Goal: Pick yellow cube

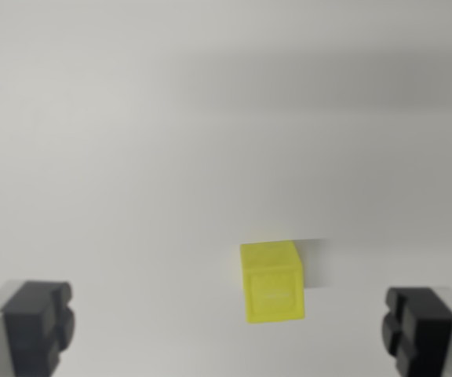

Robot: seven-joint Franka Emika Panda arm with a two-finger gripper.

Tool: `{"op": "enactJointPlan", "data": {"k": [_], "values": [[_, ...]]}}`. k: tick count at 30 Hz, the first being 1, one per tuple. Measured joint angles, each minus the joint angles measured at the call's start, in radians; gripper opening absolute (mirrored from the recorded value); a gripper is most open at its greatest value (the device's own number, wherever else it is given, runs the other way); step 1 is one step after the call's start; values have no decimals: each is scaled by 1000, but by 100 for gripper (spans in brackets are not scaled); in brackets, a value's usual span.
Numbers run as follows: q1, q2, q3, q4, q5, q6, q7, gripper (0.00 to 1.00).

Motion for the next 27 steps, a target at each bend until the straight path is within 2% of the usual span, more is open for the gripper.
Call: {"op": "enactJointPlan", "data": {"k": [27], "values": [[-24,-14,0,-148,6,137,-42,100]]}}
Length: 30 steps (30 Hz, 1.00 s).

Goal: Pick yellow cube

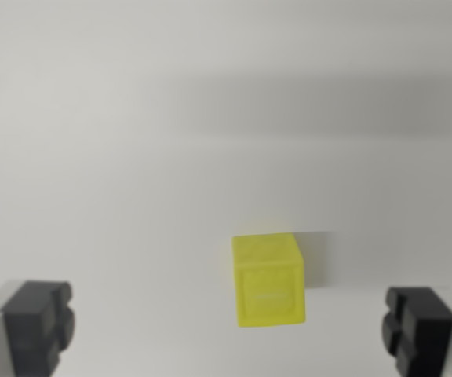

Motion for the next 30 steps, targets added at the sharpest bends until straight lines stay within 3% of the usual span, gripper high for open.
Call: {"op": "enactJointPlan", "data": {"k": [30], "values": [[-30,13,0,-141,9,157,-53,100]]}}
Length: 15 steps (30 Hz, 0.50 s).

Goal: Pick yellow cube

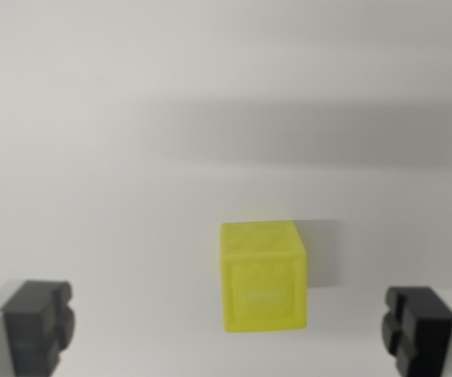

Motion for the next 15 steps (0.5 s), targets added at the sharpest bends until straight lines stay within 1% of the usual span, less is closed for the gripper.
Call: {"op": "enactJointPlan", "data": {"k": [15], "values": [[-16,18,0,-61,7,81,-30,100]]}}
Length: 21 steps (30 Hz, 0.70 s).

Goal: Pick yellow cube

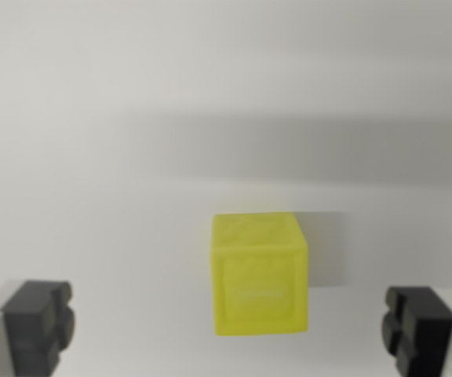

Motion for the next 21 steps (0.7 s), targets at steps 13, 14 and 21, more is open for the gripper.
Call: {"op": "enactJointPlan", "data": {"k": [13,14,21], "values": [[-14,23,0,-48,8,72,-29,100],[-15,25,0,-51,9,77,-31,100],[-23,41,0,-75,14,117,-48,100]]}}
